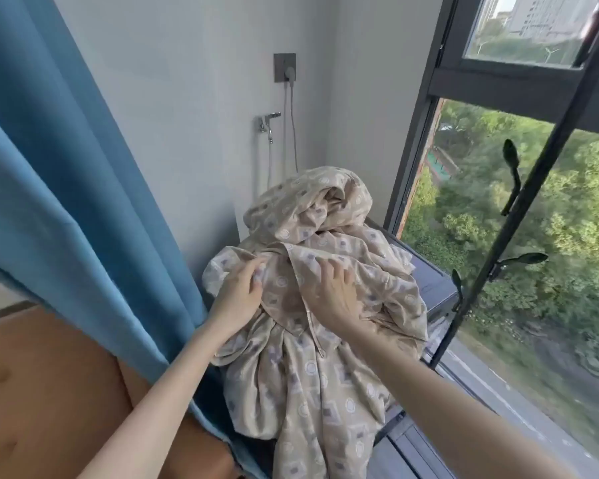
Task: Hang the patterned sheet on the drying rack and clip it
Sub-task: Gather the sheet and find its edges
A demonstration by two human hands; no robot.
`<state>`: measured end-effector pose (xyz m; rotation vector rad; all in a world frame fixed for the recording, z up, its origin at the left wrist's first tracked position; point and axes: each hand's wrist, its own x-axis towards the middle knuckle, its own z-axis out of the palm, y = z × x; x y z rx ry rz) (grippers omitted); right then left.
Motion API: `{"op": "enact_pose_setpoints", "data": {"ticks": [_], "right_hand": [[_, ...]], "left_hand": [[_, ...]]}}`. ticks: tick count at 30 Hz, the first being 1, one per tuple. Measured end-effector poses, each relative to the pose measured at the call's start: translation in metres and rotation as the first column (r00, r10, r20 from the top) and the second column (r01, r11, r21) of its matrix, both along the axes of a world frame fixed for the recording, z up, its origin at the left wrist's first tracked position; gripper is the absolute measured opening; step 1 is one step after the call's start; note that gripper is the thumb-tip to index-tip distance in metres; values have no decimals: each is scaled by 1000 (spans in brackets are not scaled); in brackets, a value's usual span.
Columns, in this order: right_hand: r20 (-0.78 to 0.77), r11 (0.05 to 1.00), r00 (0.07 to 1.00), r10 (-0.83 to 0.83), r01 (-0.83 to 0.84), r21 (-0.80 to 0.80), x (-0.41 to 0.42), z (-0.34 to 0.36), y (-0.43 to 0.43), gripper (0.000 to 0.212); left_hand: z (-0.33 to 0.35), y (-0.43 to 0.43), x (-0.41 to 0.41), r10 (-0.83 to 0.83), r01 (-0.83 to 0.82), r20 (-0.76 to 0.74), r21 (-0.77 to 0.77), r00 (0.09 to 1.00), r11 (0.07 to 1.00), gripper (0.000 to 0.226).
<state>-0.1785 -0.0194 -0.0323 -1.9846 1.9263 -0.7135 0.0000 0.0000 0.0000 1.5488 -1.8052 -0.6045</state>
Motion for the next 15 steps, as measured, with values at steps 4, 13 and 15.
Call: {"op": "enact_pose_setpoints", "data": {"ticks": [4,13,15], "right_hand": [[-68,984,992,-108,116,132,15,-20,-22,84],[-44,995,995,-87,85,-42,-28,10,-43,18],[-24,987,998,-62,58,-152,-42,37,-40,24]], "left_hand": [[-13,-20,4,29,-27,66,-23,997,999,44],[-16,-56,-23,-9,17,101,-73,995,997,59],[-14,-67,-32,-20,32,107,-111,994,993,65]]}}
